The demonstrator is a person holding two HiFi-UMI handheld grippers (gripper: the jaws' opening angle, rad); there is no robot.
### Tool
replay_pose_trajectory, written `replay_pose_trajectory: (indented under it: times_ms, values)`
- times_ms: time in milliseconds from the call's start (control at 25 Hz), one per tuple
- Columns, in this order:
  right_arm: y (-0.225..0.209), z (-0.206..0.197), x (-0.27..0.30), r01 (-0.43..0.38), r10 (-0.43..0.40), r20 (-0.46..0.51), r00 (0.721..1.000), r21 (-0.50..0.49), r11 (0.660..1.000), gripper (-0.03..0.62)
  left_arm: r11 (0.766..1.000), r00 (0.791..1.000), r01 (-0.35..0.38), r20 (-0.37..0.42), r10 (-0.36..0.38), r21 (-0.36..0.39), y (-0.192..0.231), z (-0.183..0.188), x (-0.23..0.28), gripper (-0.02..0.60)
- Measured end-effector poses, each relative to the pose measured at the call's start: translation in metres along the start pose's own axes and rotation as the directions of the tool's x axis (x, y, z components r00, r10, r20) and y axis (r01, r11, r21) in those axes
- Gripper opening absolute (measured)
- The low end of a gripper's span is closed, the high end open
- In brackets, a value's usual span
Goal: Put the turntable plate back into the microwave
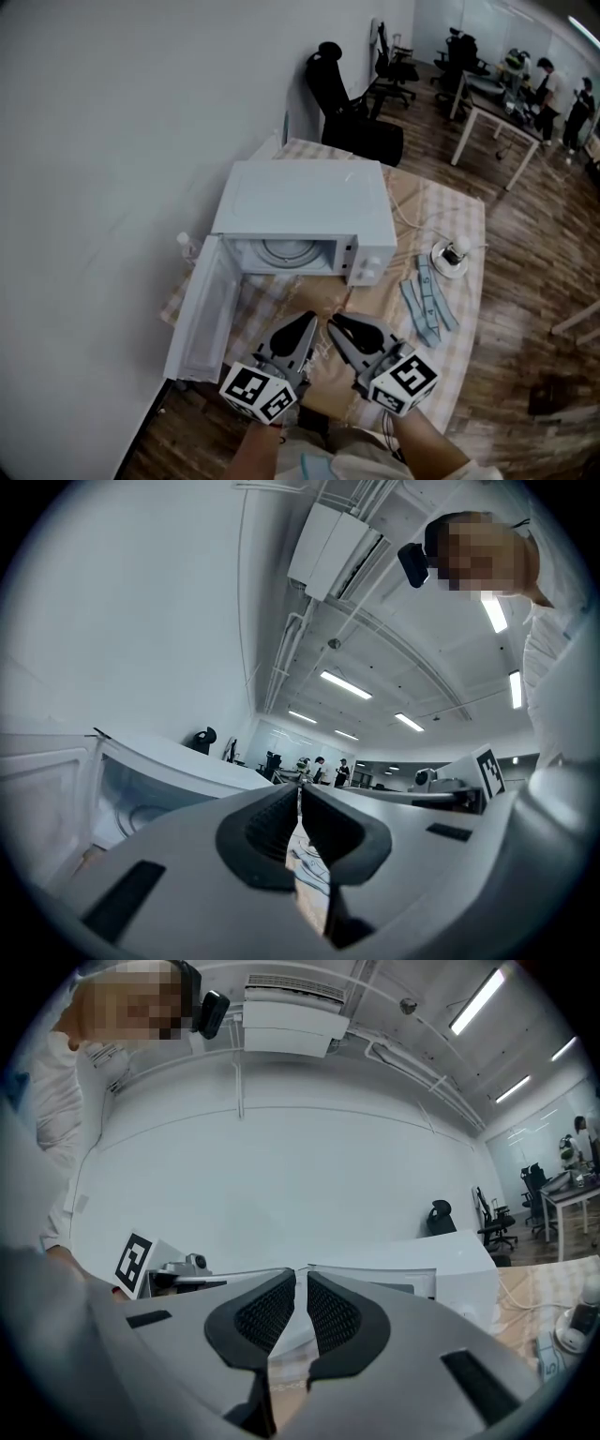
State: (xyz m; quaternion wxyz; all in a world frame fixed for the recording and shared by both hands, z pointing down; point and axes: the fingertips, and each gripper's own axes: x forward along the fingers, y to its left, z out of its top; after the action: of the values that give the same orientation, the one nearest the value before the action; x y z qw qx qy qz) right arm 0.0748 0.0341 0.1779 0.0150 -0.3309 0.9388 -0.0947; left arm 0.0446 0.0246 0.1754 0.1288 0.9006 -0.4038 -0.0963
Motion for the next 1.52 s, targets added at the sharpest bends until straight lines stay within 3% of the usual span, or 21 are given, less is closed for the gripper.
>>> replay_pose_trajectory:
  times_ms: [360,1520]
  values:
    - [0.001,0.014,-0.007,-0.012,0.012,0.010,1.000,0.023,1.000,0.061,0.999,1.000,0.015,0.016,-0.016,0.049,-0.011,0.025,0.006,0.012]
    - [-0.005,0.009,-0.010,0.002,-0.001,-0.017,1.000,0.011,1.000,0.041,1.000,1.000,0.002,-0.006,-0.002,-0.008,-0.008,0.008,0.007,0.012]
